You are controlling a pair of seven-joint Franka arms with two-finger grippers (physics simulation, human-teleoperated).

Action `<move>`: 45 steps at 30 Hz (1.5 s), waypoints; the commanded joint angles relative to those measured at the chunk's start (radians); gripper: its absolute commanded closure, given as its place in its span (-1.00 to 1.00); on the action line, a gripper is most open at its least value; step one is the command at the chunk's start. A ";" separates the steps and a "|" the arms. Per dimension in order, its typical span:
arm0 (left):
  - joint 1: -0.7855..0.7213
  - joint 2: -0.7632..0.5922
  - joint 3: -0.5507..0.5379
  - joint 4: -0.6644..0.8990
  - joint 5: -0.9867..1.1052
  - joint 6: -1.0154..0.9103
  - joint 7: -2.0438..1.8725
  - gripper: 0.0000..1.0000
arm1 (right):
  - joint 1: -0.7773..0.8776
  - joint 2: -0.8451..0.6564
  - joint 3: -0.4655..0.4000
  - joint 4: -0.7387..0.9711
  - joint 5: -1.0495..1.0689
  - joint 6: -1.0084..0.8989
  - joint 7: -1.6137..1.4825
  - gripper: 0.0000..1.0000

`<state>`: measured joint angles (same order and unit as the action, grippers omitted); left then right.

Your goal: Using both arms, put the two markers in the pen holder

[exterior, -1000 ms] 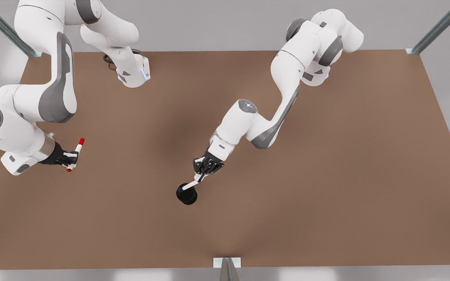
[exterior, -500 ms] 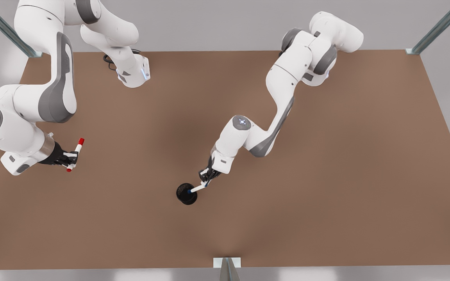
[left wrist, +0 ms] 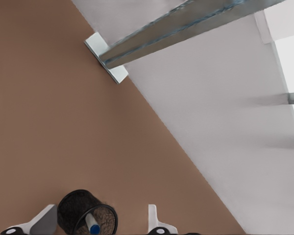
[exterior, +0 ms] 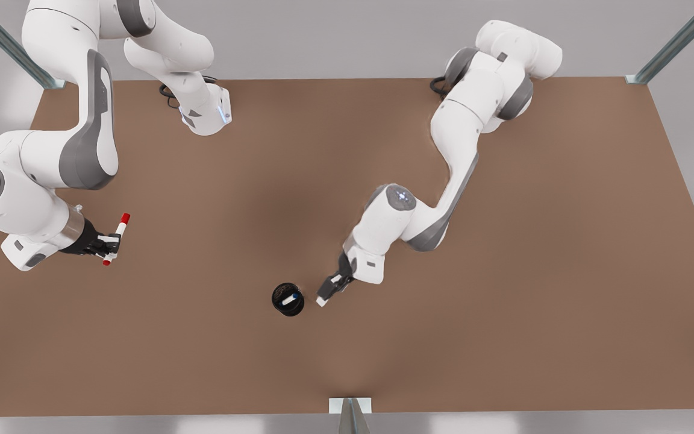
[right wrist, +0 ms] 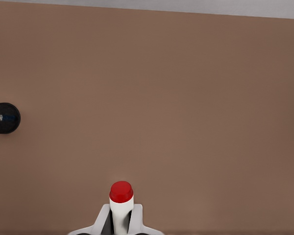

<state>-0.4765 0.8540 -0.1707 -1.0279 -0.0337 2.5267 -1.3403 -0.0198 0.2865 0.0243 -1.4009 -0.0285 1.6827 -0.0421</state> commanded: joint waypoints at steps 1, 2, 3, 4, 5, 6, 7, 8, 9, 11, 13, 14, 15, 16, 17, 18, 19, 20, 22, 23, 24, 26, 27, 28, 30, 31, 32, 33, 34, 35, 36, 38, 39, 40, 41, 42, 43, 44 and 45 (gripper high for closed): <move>0.160 -0.095 -0.039 0.000 0.006 -0.601 0.615 -1.00 | 0.000 -0.001 0.000 0.000 -0.007 -0.003 0.004 0.55; 0.231 -0.130 -0.038 -0.001 0.005 -0.696 0.769 -1.00 | 0.001 -0.001 0.000 0.000 -0.007 -0.001 0.010 0.55; 0.347 -0.188 -0.038 -0.001 0.005 -0.871 1.014 -1.00 | 0.052 -0.001 0.002 0.002 -0.007 0.008 0.027 0.55; 0.444 -0.245 -0.038 -0.001 0.006 -0.973 1.145 -1.00 | 0.116 0.000 0.002 0.003 -0.007 0.045 0.070 0.55; 0.464 -0.297 -0.038 -0.001 0.077 -1.039 1.156 -1.00 | 0.172 0.013 0.002 0.003 -0.004 0.083 0.116 0.55; 0.473 -0.349 -0.035 -0.004 0.098 -1.106 1.175 -1.00 | 0.213 0.014 0.002 0.003 -0.004 0.117 0.151 0.55; 0.486 -0.415 -0.026 -0.061 0.092 -1.106 1.187 -1.00 | 0.225 0.014 0.002 0.003 -0.002 0.135 0.151 0.55; 0.458 -0.575 0.034 -0.265 0.078 -1.051 1.190 -1.00 | 0.250 0.025 0.002 0.003 -0.004 0.206 0.153 0.55; 0.467 -0.599 0.036 -0.281 0.078 -1.051 1.192 -1.00 | 0.265 0.039 0.002 0.007 -0.005 0.270 0.153 0.54; 0.464 -0.653 0.085 -0.363 0.049 -1.010 1.256 -1.00 | 0.287 0.076 0.000 0.019 -0.004 0.399 0.146 0.54; 0.461 -0.644 0.106 -0.344 0.051 -1.020 1.261 -1.00 | 0.293 0.112 0.002 0.036 -0.004 0.508 0.143 0.54; 0.461 -0.630 0.106 -0.345 0.055 -1.020 1.262 -1.00 | 0.293 0.125 0.011 0.037 -0.004 0.561 0.142 0.54; 0.460 -0.619 0.106 -0.345 0.057 -1.013 1.264 -1.00 | 0.291 0.140 0.025 0.049 -0.004 0.603 0.142 0.54; 0.458 -0.618 0.105 -0.345 0.058 -1.014 1.264 -1.00 | 0.291 0.157 0.029 0.075 -0.004 0.606 0.143 0.54; 0.450 -0.613 0.105 -0.345 0.058 -1.014 1.262 -1.00 | 0.291 0.186 0.042 0.106 -0.004 0.623 0.146 0.54; 0.449 -0.613 0.105 -0.345 0.058 -1.014 1.262 -1.00 | 0.293 0.203 0.042 0.103 -0.001 0.683 0.146 0.54; 0.447 -0.613 0.105 -0.345 0.058 -1.014 1.254 -1.00 | 0.293 0.217 0.043 0.100 -0.001 0.721 0.146 0.54; 0.447 -0.609 0.105 -0.343 0.058 -1.013 1.254 -1.00 | 0.296 0.234 0.043 0.095 -0.001 0.762 0.146 0.54; 0.447 -0.607 0.105 -0.343 0.061 -1.011 1.253 -1.00 | 0.296 0.250 0.043 0.092 -0.001 0.807 0.148 0.54; 0.452 -0.606 0.105 -0.343 0.061 -1.011 1.256 -1.00 | 0.299 0.255 0.045 0.079 -0.001 0.824 0.149 0.54; 0.450 -0.606 0.105 -0.345 0.058 -1.011 1.254 -1.00 | 0.290 0.255 0.077 0.034 0.001 0.910 0.151 0.54; 0.447 -0.598 0.105 -0.345 0.058 -1.013 1.251 -1.00 | 0.293 0.286 0.117 0.052 -0.002 0.990 0.186 0.54; 0.446 -0.596 0.105 -0.345 0.058 -1.013 1.251 -1.00 | 0.294 0.290 0.126 0.057 -0.007 0.991 0.215 0.54; 0.444 -0.593 0.103 -0.345 0.057 -1.013 1.250 -1.00 | 0.319 0.316 0.126 0.095 -0.007 0.999 0.217 0.52; 0.437 -0.592 0.103 -0.345 0.058 -1.013 1.239 -1.00 | 0.342 0.344 0.123 0.059 -0.019 1.127 0.217 0.50; 0.432 -0.592 0.105 -0.345 0.058 -1.013 1.239 -1.00 | 0.340 0.347 0.123 0.054 -0.025 1.149 0.215 0.50; 0.434 -0.592 0.105 -0.345 0.058 -1.013 1.239 -1.00 | 0.377 0.347 0.115 0.054 -0.022 1.152 0.220 0.50; 0.434 -0.590 0.105 -0.345 0.058 -1.013 1.239 -1.00 | 0.380 0.349 0.114 0.054 -0.024 1.155 0.220 0.50; 0.432 -0.584 0.105 -0.345 0.058 -1.011 1.239 -1.00 | 0.411 0.347 0.111 0.054 -0.031 1.155 0.222 0.49; 0.432 -0.583 0.105 -0.345 0.058 -1.011 1.239 -1.00 | 0.417 0.349 0.109 0.051 -0.038 1.155 0.222 0.49; 0.432 -0.583 0.105 -0.345 0.058 -1.010 1.239 -1.00 | 0.417 0.350 0.109 0.033 -0.065 1.174 0.223 0.49; 0.430 -0.576 0.105 -0.345 0.058 -1.010 1.238 -1.00 | 0.414 0.347 0.109 -0.058 -0.070 1.292 0.220 0.49; 0.430 -0.570 0.103 -0.345 0.058 -1.010 1.238 -1.00 | 0.413 0.344 0.109 -0.073 -0.083 1.295 0.220 0.49; 0.429 -0.566 0.103 -0.345 0.058 -1.010 1.238 -1.00 | 0.411 0.336 0.109 -0.092 -0.088 1.296 0.220 0.49; 0.427 -0.564 0.103 -0.345 0.058 -1.010 1.238 -1.00 | 0.409 0.318 0.108 -0.119 -0.088 1.299 0.220 0.49; 0.423 -0.563 0.103 -0.345 0.058 -1.010 1.238 -1.00 | 0.400 0.307 0.108 -0.182 -0.088 1.374 0.219 0.50; 0.421 -0.561 0.103 -0.345 0.058 -1.010 1.238 -1.00 | 0.394 0.286 0.108 -0.219 -0.090 1.390 0.217 0.49; 0.421 -0.561 0.103 -0.345 0.058 -1.010 1.238 -1.00 | 0.391 0.273 0.108 -0.240 -0.102 1.393 0.219 0.50; 0.420 -0.555 0.103 -0.345 0.057 -1.008 1.238 -1.00 | 0.383 0.267 0.108 -0.251 -0.103 1.398 0.219 0.49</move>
<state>-0.0582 0.2976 -0.0672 -1.3734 0.0233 1.5180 -0.2067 0.3675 0.5620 0.1321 -1.6417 -0.1175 2.9837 0.1226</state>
